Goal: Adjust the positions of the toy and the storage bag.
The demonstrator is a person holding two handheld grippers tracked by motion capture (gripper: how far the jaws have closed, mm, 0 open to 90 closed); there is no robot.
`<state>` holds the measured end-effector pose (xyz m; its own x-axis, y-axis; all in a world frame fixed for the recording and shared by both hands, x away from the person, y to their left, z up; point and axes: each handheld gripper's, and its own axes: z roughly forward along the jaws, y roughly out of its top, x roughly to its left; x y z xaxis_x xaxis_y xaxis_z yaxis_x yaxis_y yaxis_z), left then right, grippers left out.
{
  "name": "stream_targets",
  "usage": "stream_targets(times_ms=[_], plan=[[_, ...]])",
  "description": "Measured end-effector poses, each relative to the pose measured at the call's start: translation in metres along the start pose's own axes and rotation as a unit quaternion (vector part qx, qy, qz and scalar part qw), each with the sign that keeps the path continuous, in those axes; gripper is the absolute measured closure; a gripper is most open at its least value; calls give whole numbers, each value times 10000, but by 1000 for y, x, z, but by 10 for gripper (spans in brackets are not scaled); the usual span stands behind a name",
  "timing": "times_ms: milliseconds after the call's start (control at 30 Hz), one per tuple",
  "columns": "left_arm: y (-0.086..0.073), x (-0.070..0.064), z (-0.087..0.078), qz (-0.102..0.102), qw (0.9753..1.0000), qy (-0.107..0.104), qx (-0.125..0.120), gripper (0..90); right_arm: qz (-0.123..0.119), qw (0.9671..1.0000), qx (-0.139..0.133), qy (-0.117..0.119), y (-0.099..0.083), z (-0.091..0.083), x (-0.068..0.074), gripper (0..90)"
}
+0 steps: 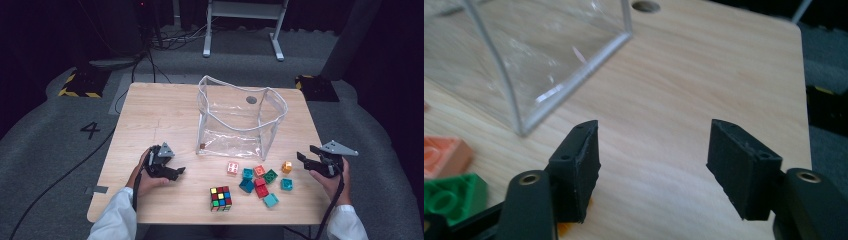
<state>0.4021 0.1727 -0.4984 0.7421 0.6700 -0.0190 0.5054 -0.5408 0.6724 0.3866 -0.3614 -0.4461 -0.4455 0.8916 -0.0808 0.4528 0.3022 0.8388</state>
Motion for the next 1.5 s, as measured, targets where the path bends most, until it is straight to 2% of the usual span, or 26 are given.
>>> stream_targets(times_ms=[167, 233, 267, 300, 367, 400, 433, 467, 500, 533, 600, 633, 767, 800, 833, 900, 967, 1033, 1067, 1100, 1167, 1267, 1300, 1400, 1433, 1500], plan=[[24, 0, 9, -39, 9996, 141, -232, 191, -144, 9988, -256, 392, 31, 3, 18, 410], [33, -1, 13, -21, 9996, 77, -267, 211, -181, 9980, -307, 522, 40, 7, 26, 417], [36, -1, 13, 108, 9994, 196, -266, 221, -249, 9973, -300, 622, 45, 10, 33, 417], [40, -2, 15, 127, 9992, 225, -308, 227, -343, 9969, -280, 645, 48, 11, 35, 417], [47, -5, 18, 159, 9992, 191, -327, 262, -500, 9957, -248, 744, 55, 15, 44, 417], [52, -5, 18, 198, 9992, 163, -311, 257, -532, 9955, -256, 746, 56, 16, 47, 417], [55, -6, 19, 129, 9992, 64, -380, 263, -543, 9947, -222, 849, 58, 18, 50, 417], [58, -6, 19, 133, 9987, 179, -467, 283, -565, 9943, -199, 883, 58, 19, 52, 417], [61, -7, 20, 81, 9985, 91, -529, 304, -592, 9939, -190, 906, 58, 20, 54, 417], [65, -7, 21, 68, 9984, 156, -538, 321, -589, 9936, -161, 946, 58, 21, 56, 418], [72, -5, 21, 91, 9981, 127, -593, 357, -642, 9933, -115, 954, 59, 25, 59, 438], [75, -6, 21, 0, 9975, 117, -701, 396, -635, 9933, -78, 966, 59, 28, 61, 445], [88, -6, 20, 76, 9969, 75, -784, 496, -714, 9924, -121, 998, 61, 37, 66, 595], [90, -9, 22, 111, 9970, -26, -761, 524, -707, 9914, -147, 1091, 61, 38, 67, 630], [93, -11, 22, 247, 9970, -28, -738, 586, -735, 9912, -166, 1088, 62, 40, 67, 681], [95, -16, 22, 421, 9964, -15, -736, 698, -711, 9909, -168, 1133, 62, 43, 68, 753], [97, -21, 22, 657, 9956, 112, -652, 797, -749, 9902, -148, 1171, 62, 46, 69, 797], [98, -22, 22, 738, 9954, 164, -594, 842, -797, 9907, -138, 1091, 63, 47, 71, 825], [97, -22, 21, 685, 9957, 164, -602, 853, -832, 9905, -126, 1086, 63, 47, 72, 836], [97, -21, 19, 749, 9956, 161, -534, 860, -805, 9904, -129, 1114, 64, 48, 72, 845], [93, -22, 18, 660, 9958, 113, -629, 862, -820, 9896, -140, 1175, 64, 49, 72, 846], [87, -22, 11, 796, 9953, 102, -548, 861, -829, 9885, -152, 1253, 64, 50, 74, 846], [84, -24, 9, 693, 9957, 21, -610, 860, -838, 9881, -149, 1281, 65, 50, 76, 846], [74, -27, 0, 699, 9954, 9, -661, 858, -854, 9860, -164, 1426, 65, 49, 82, 844], [71, -25, -4, 844, 9949, 5, -552, 857, -901, 9853, -178, 1437, 65, 49, 84, 844], [65, -26, -10, 886, 9945, 9, -550, 855, -948, 9834, -188, 1536, 65, 49, 89, 842]])
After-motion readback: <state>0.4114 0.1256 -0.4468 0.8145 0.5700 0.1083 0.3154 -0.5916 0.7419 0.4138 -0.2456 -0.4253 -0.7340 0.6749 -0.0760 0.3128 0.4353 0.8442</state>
